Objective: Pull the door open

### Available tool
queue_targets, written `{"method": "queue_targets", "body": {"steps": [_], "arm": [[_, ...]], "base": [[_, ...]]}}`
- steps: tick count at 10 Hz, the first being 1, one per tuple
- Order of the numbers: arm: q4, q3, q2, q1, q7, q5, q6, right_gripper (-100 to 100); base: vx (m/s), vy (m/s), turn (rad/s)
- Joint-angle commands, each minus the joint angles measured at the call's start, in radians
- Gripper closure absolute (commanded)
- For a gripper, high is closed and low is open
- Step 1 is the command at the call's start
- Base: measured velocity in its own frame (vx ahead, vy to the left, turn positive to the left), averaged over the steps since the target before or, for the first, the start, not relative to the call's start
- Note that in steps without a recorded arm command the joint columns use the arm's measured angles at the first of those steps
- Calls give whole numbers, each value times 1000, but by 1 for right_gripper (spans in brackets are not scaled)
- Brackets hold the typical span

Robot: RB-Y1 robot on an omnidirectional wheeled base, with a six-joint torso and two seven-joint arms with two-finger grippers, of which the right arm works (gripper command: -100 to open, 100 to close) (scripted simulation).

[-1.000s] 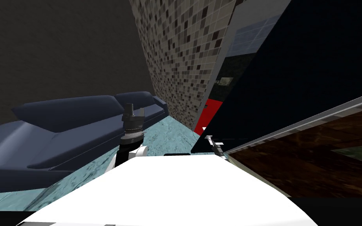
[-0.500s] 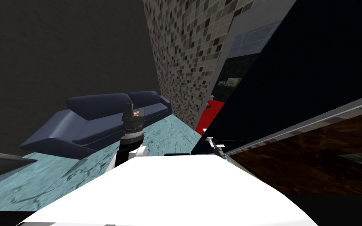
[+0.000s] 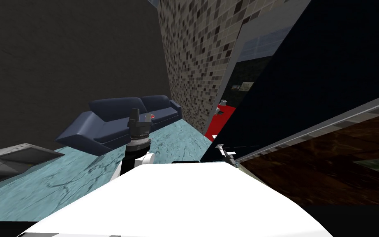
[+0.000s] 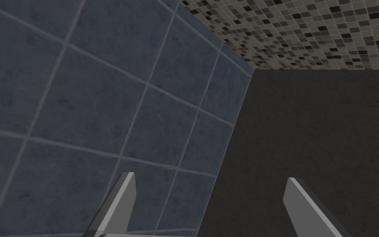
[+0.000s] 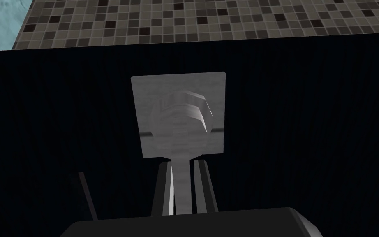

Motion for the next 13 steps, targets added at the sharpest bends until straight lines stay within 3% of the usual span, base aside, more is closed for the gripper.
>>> {"method": "queue_targets", "body": {"steps": [1, 5, 11, 13], "arm": [[-3, 0, 4, -13, 1, 5, 14, 100], [9, -1, 12, -53, 2, 16, 38, 100], [36, -2, 29, -143, 3, 41, 93, 100], [36, -2, 29, -143, 3, 41, 93, 100]], "base": [[-167, -45, 116], [-187, -58, 85], [-212, -72, 114], [-94, -32, 18]]}}
